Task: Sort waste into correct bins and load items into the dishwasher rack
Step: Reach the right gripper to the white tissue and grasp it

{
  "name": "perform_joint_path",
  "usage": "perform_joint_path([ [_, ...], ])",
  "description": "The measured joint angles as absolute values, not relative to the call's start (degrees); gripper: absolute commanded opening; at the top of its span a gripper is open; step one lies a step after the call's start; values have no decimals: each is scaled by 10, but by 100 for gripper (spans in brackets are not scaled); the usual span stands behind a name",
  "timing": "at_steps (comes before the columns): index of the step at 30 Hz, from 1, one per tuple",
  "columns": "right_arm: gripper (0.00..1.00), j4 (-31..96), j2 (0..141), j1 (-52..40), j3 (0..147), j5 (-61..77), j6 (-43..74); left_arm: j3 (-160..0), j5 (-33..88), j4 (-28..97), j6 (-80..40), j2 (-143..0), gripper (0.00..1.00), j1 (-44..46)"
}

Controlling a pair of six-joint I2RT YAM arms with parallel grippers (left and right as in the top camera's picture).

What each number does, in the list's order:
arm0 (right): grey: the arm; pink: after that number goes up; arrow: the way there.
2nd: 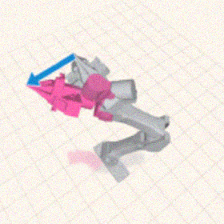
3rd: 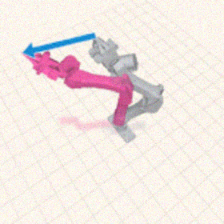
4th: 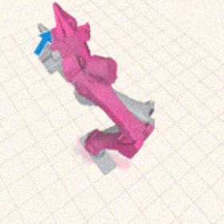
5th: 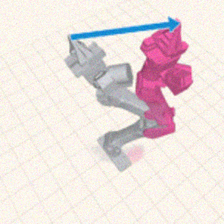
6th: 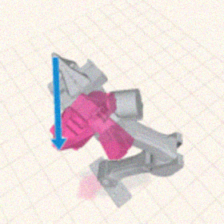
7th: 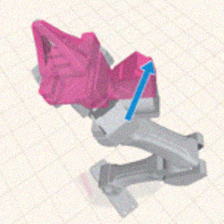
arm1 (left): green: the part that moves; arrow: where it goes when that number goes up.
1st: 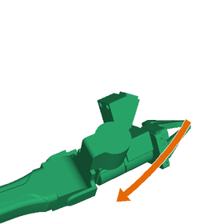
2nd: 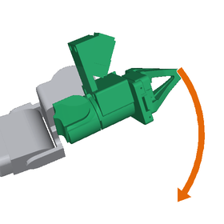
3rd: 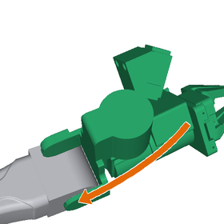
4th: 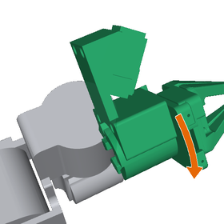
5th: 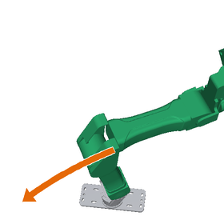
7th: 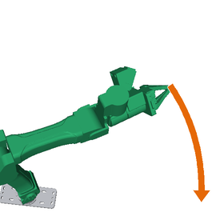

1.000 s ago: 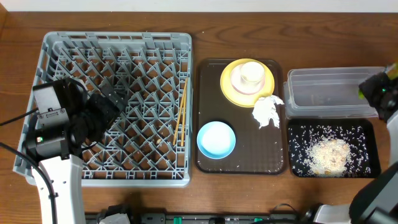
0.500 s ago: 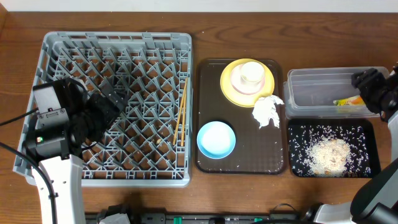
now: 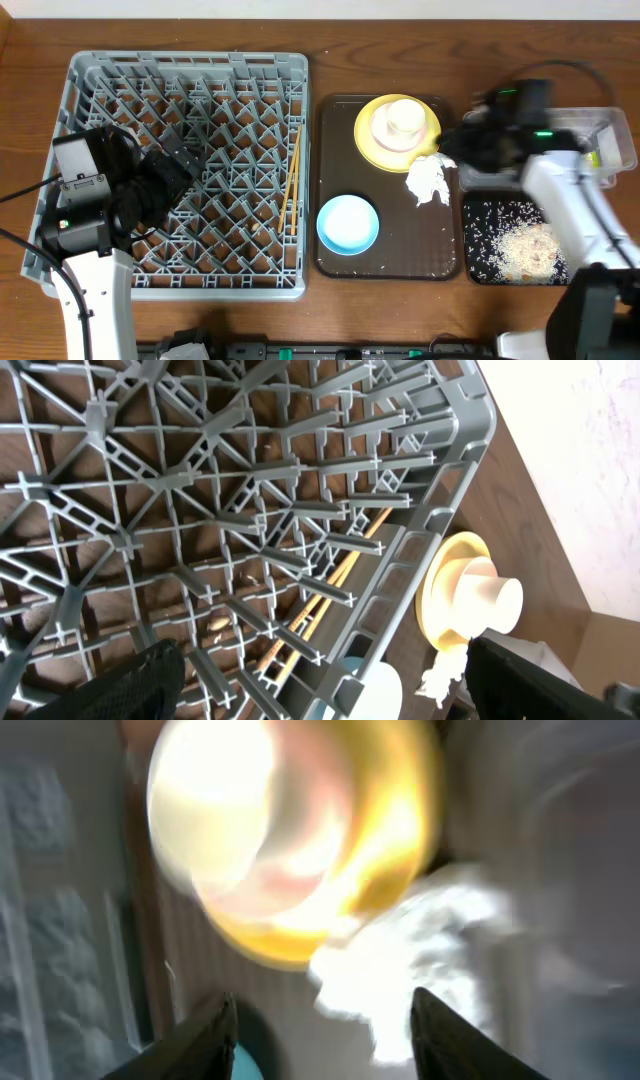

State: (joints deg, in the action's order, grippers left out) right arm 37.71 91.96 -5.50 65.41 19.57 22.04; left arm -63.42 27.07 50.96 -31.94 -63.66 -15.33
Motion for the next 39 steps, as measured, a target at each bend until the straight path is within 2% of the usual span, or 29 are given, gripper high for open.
perform_joint_path([
  [4,59,401,920,-193,651,46,217,-634,271,510,-319,-637,91,-153],
  [9,63,404,924,-262,649,-81,222,-634,271,510,-319,-637,91,-153],
  [14,63,392,924,-263,639,-150,226,-634,271,510,-319,-637,91,-153],
  [23,68,310,924,-260,571,-180,230,-634,271,510,-319,-637,91,-153],
  [29,80,208,924,-258,495,-185,233,-634,271,510,-319,-637,91,-153],
  [33,92,151,925,-240,450,-187,235,-634,271,510,-319,-637,91,-153],
  [36,92,115,925,-224,426,-180,232,-634,271,510,-319,-637,91,-153],
  [39,87,92,925,-215,414,-159,220,-634,271,510,-319,-637,91,-153],
])
